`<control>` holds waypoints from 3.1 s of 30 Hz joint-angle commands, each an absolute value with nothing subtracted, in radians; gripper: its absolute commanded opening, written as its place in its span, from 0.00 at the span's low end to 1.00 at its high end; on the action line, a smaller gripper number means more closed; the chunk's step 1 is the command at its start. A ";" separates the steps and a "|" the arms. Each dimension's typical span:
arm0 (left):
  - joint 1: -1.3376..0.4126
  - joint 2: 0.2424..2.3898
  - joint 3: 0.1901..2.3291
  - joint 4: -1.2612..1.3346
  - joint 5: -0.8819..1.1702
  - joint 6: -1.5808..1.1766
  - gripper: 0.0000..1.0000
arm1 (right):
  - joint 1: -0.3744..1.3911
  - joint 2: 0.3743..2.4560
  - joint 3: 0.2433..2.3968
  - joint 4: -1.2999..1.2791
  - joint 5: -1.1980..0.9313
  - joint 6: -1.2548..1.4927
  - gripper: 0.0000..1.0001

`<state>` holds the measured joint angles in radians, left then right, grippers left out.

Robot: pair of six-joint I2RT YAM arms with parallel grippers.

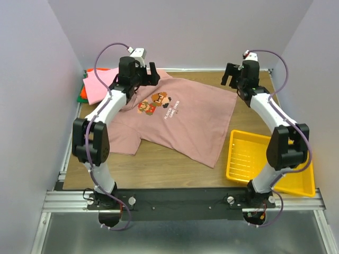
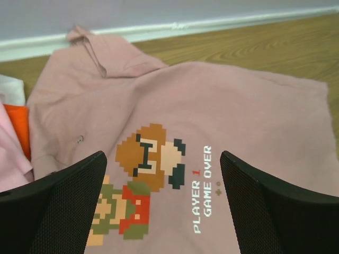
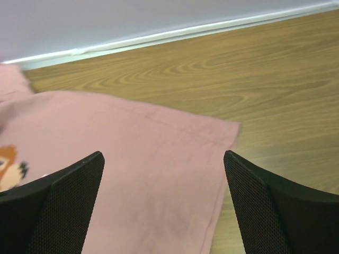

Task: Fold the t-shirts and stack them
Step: Flatten the tshirt out

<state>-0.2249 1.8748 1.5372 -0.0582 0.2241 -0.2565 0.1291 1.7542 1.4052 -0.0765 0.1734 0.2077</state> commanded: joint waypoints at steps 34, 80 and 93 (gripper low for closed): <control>-0.409 1.667 0.704 0.396 0.202 -0.388 0.94 | 0.161 1.899 1.112 -0.172 -0.040 0.407 1.00; -0.278 0.845 0.343 -0.172 -0.482 -0.968 0.81 | 0.086 1.448 1.005 -0.265 -0.048 0.486 1.00; -0.287 1.163 0.520 -0.512 -0.594 -1.233 0.75 | 0.087 1.425 0.980 -0.267 -0.043 0.466 1.00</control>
